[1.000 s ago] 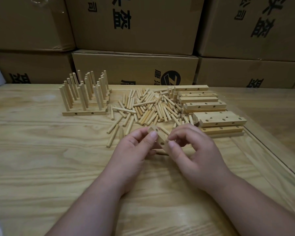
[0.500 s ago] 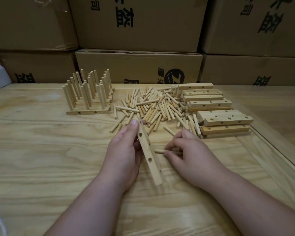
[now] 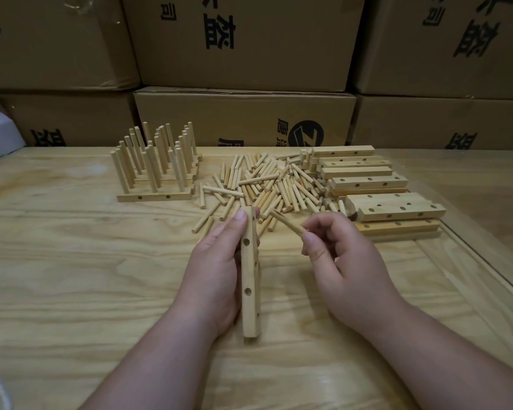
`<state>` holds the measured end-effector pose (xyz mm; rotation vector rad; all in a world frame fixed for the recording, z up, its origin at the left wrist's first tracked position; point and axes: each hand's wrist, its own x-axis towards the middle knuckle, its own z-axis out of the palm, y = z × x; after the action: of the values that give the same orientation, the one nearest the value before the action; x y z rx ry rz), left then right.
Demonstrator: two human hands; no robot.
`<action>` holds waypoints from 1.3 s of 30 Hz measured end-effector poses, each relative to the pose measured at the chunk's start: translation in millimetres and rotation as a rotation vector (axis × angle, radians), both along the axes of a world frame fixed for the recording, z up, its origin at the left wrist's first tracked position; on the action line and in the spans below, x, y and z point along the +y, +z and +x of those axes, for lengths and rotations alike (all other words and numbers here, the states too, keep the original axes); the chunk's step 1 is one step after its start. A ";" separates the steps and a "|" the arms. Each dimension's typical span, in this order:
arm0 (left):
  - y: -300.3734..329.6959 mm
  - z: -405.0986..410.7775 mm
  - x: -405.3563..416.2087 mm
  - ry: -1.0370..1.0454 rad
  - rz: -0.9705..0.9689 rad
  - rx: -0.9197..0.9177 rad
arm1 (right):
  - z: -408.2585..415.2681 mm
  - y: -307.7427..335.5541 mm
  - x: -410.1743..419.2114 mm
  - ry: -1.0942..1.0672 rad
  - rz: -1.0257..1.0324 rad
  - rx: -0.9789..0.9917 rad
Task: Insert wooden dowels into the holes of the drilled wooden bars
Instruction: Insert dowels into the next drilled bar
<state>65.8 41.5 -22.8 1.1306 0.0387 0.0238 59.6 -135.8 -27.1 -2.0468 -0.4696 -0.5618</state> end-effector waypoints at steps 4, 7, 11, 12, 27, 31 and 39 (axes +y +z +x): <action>-2.0 1.5 1.2 -0.009 -0.008 0.018 | -0.4 -0.4 0.3 0.040 0.019 -0.046; -2.8 1.9 3.1 -0.021 0.006 0.030 | -0.8 -1.1 0.3 0.049 0.026 -0.059; -0.2 -1.1 2.2 -0.039 0.021 0.023 | -2.3 0.3 1.6 0.016 0.047 -0.092; 0.7 -2.0 1.3 -0.042 0.014 0.019 | -2.3 0.6 1.4 0.005 0.049 -0.115; 10.9 -9.3 -4.1 -0.118 -0.068 -0.016 | -1.0 4.2 -0.4 0.012 0.014 -0.130; 11.2 -11.9 -4.2 -0.161 -0.079 -0.017 | -0.1 4.0 -1.0 0.013 0.008 -0.101; 12.2 -12.1 -3.6 -0.125 0.011 0.029 | -0.1 7.6 -0.8 -0.036 -0.092 -0.211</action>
<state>53.7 37.9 -10.6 1.1422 -0.0065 -0.1040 59.5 -136.6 -19.5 -2.0965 -0.5937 -0.7959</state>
